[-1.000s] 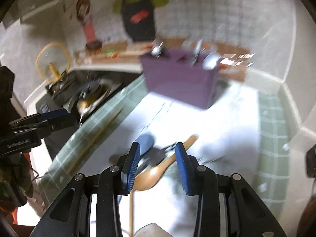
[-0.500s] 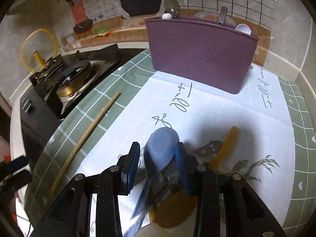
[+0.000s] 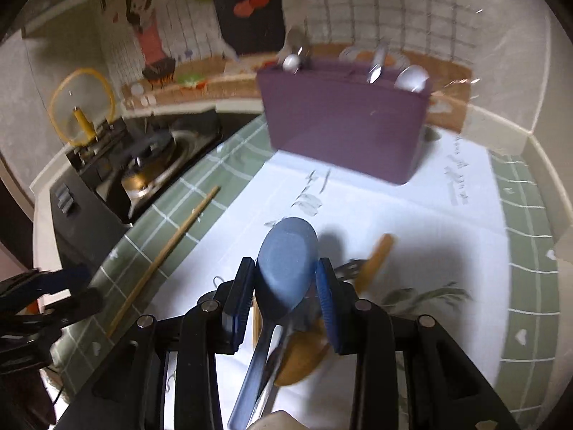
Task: Organize utensils
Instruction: 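Grasp the blue plastic spoon with the right tool, then grasp a wooden chopstick with the left tool while the right tool holds the blue spoon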
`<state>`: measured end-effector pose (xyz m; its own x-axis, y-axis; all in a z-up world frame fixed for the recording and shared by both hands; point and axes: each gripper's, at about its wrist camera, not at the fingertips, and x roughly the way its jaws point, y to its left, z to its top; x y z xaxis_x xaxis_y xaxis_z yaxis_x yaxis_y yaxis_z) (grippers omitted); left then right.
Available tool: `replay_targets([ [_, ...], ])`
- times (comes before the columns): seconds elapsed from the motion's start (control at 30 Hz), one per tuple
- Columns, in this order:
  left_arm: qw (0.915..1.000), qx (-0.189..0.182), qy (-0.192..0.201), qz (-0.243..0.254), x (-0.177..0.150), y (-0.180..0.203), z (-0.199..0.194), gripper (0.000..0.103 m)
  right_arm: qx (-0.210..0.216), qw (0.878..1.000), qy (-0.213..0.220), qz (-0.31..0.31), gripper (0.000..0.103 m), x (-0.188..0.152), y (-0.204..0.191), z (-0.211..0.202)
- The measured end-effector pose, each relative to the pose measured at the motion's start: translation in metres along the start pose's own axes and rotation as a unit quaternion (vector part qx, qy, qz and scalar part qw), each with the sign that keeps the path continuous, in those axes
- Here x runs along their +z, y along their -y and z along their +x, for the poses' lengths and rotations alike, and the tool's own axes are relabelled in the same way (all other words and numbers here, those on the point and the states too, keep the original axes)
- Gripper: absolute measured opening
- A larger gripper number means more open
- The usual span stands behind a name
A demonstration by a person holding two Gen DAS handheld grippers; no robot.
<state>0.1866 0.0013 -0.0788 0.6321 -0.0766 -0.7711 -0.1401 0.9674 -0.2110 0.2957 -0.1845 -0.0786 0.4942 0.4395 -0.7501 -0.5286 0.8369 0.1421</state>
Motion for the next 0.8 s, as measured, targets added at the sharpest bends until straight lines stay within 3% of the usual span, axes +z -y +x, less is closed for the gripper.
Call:
replay_targets([
  [0.23, 0.9975, -0.023, -0.063, 0.022, 0.017, 0.008, 0.044, 0.050, -0.003, 0.999, 0.034, 0.031, 0.032, 0.002, 0.034, -0.040],
  [0.37, 0.9958, -0.010, -0.089, 0.018, 0.026, 0.004, 0.065, 0.032, -0.015, 0.998, 0.046, 0.035, 0.032, -0.004, 0.042, -0.050],
  [0.47, 0.9959, 0.010, -0.084, 0.031, 0.034, 0.006, 0.073, 0.022, -0.016, 0.998, 0.054, 0.039, 0.032, -0.011, 0.044, -0.054],
  [0.8, 0.9927, 0.051, -0.088, 0.066, 0.052, 0.020, 0.097, 0.021, -0.025, 0.997, 0.056, 0.037, 0.032, -0.023, 0.044, -0.056],
])
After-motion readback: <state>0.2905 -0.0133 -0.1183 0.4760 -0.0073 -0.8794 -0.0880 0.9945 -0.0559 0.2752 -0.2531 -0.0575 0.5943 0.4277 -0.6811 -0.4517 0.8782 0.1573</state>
